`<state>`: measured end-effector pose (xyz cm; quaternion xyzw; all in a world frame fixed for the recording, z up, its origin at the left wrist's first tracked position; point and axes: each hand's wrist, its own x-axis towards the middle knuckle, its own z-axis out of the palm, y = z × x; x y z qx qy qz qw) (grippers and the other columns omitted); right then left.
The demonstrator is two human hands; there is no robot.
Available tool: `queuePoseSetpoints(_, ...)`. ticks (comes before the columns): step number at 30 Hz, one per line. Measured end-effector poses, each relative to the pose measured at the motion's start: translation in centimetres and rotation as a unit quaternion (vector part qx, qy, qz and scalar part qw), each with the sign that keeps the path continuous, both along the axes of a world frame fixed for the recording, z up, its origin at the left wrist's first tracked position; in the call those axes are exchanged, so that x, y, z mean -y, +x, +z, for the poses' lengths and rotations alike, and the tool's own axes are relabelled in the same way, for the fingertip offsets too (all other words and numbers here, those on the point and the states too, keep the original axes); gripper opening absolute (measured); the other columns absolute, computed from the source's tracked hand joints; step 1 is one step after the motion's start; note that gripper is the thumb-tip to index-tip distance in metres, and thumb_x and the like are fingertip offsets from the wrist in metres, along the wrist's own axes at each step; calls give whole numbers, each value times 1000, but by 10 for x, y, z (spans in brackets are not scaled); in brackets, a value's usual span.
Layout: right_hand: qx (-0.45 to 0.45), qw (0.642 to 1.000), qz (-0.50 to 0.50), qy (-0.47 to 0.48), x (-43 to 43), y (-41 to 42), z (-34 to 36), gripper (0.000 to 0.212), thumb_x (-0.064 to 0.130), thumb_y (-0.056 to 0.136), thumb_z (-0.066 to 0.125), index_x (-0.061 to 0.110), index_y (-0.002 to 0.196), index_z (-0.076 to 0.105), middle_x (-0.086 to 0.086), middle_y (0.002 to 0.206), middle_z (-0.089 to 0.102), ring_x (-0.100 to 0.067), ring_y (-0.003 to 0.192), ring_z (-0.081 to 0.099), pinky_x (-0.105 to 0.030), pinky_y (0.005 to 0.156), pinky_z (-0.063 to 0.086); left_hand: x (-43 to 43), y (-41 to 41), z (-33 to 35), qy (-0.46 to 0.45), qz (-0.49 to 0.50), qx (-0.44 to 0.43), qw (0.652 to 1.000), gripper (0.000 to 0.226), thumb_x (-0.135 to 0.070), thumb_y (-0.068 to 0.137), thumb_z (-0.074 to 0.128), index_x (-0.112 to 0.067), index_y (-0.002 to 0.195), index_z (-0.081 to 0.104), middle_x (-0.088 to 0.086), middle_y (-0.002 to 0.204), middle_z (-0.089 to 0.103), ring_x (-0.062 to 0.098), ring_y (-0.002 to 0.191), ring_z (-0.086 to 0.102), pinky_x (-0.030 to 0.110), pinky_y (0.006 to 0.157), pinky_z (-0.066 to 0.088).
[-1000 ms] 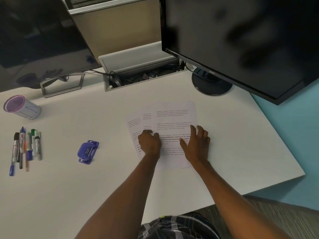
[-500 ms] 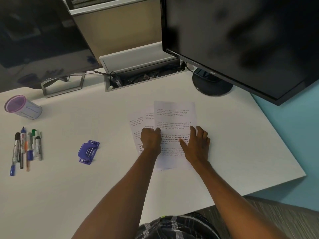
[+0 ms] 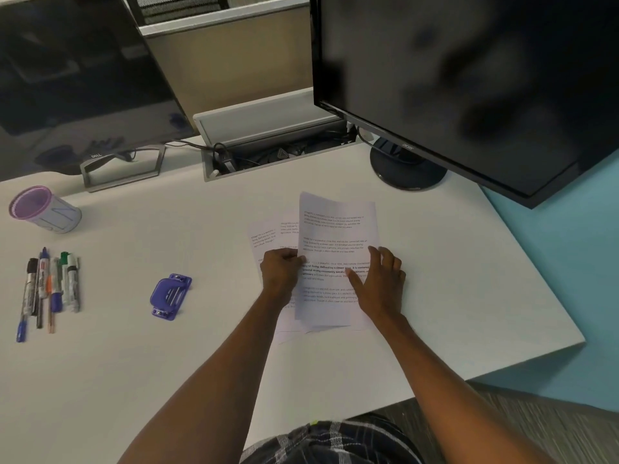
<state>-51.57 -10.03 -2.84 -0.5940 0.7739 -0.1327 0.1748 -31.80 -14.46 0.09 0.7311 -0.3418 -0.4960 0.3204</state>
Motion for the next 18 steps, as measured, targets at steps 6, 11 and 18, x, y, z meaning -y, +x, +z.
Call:
queuePoseSetpoints(6, 203, 974, -83, -58, 10, -18, 11, 76, 41, 90, 73, 11, 150, 37, -13, 147, 46, -31, 134, 44, -45, 108, 41, -2, 21, 9, -27, 2, -95, 995, 10, -8, 94, 72, -5, 98, 81, 9, 94, 82, 33, 88, 78, 42, 79, 65)
queuePoseSetpoints(11, 440, 884, -160, -16, 25, -27, 41, 72, 41, 92, 72, 20, 151, 36, 2, 129, 67, -12, 107, 70, -23, 81, 55, -8, 35, 18, -56, -10, -153, 987, 11, -13, 97, 70, -8, 100, 80, 10, 100, 81, 28, 88, 76, 41, 80, 65)
queuePoseSetpoints(18, 535, 838, -104, -10, 21, -23, 54, 14, 21, 94, 72, 23, 107, 75, 5, 100, 80, -17, 89, 77, -24, 67, 61, -13, 38, 37, -72, -35, -171, 982, 13, -16, 99, 68, -15, 87, 72, 9, 102, 81, 25, 88, 77, 56, 95, 58)
